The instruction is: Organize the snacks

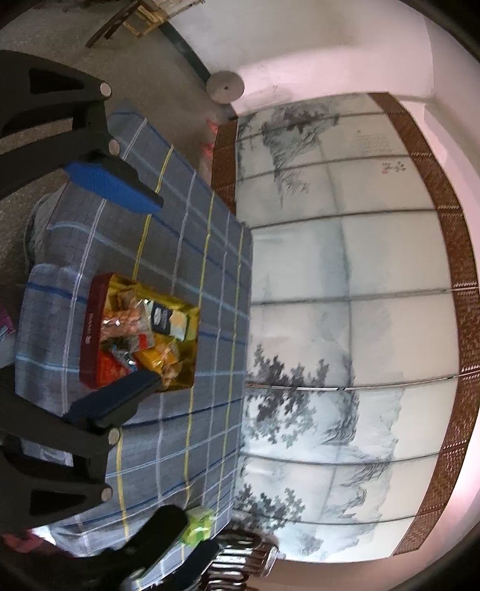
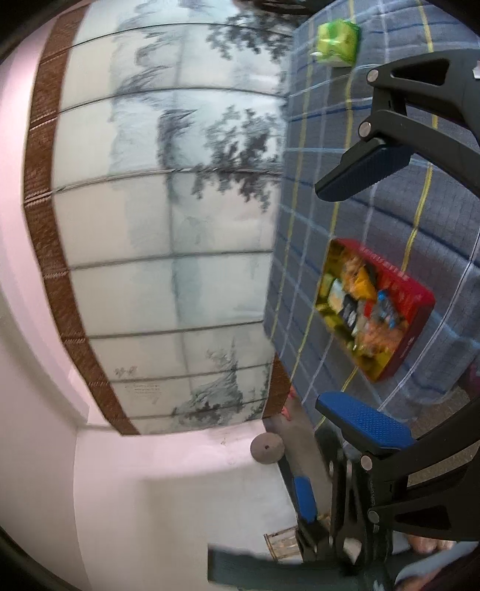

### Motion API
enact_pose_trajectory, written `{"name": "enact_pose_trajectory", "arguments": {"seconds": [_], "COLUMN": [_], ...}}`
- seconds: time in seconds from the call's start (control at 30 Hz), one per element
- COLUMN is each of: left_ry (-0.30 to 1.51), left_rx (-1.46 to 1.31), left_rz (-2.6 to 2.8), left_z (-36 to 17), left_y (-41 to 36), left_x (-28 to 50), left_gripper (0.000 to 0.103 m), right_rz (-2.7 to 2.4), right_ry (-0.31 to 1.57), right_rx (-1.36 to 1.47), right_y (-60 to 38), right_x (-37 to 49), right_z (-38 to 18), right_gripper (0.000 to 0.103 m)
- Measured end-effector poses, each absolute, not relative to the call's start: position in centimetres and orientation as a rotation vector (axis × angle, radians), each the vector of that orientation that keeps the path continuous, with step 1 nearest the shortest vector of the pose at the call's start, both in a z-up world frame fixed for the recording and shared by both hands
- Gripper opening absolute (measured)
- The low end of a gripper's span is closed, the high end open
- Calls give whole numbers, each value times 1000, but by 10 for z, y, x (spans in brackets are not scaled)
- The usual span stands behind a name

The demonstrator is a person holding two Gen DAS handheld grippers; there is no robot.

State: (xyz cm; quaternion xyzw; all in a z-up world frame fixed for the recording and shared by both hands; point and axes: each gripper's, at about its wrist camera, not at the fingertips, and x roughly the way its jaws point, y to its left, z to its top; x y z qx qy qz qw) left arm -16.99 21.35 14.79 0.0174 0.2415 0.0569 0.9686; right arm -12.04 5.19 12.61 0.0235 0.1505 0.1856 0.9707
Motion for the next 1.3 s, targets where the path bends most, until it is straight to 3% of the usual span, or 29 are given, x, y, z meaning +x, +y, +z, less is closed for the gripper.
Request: {"name": "enact_pose_trajectory", "arguments": {"seconds": [0.37,1.03,1.3], "left_ry": [538,659,730], "left_rx": [34,81,63], "left_rz": [164,172,174], "left_z": [132,106,96], "left_y": [213,209,215], "left_x": [-146,-99,-80], "left_gripper": [90,91,91], "right_rz": [3,-159,-133], "right_ry": [782,969,986], "right_rx": [71,200,75], "right_y": [-115,-211,-220], "right_x": [5,69,110], "right_z": [2,-67,-73], "right_gripper": [102,103,103]}}
